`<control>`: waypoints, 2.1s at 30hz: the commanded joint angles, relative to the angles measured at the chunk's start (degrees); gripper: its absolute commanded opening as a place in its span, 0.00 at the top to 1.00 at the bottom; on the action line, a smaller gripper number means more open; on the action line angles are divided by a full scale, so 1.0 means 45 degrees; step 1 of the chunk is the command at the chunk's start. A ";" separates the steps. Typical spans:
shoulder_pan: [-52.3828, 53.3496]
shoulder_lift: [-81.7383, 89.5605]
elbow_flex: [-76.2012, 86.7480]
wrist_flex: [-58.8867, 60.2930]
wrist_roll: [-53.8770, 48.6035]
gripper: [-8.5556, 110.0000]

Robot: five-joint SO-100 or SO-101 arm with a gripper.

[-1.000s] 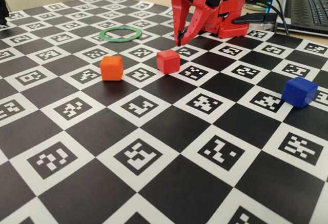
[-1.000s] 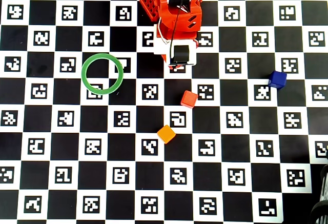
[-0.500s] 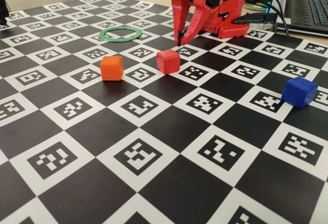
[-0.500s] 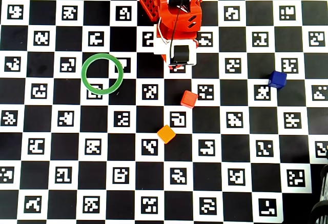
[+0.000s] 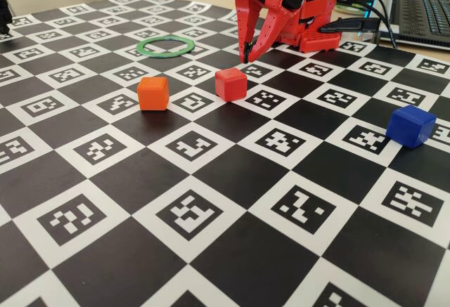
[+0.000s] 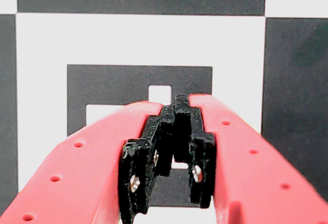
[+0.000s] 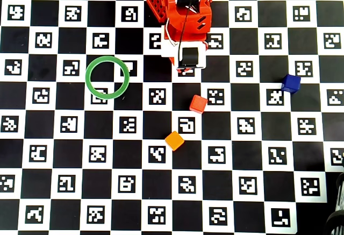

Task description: Grab the red cube then put it in the green circle then put the blue cube on top and finally the orange cube on top

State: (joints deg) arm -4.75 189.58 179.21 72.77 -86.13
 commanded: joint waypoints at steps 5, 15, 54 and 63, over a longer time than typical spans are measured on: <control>0.0059 0.0645 0.0527 0.1289 -0.0059 0.98; 0.0000 0.0625 0.0527 0.1035 0.0645 0.98; -0.0195 -1.7090 -1.9082 0.4609 2.2461 0.63; -0.0352 -1.8125 -1.6875 0.2266 2.2129 0.59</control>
State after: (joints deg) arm -6.06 107.40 102.22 86.40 13.80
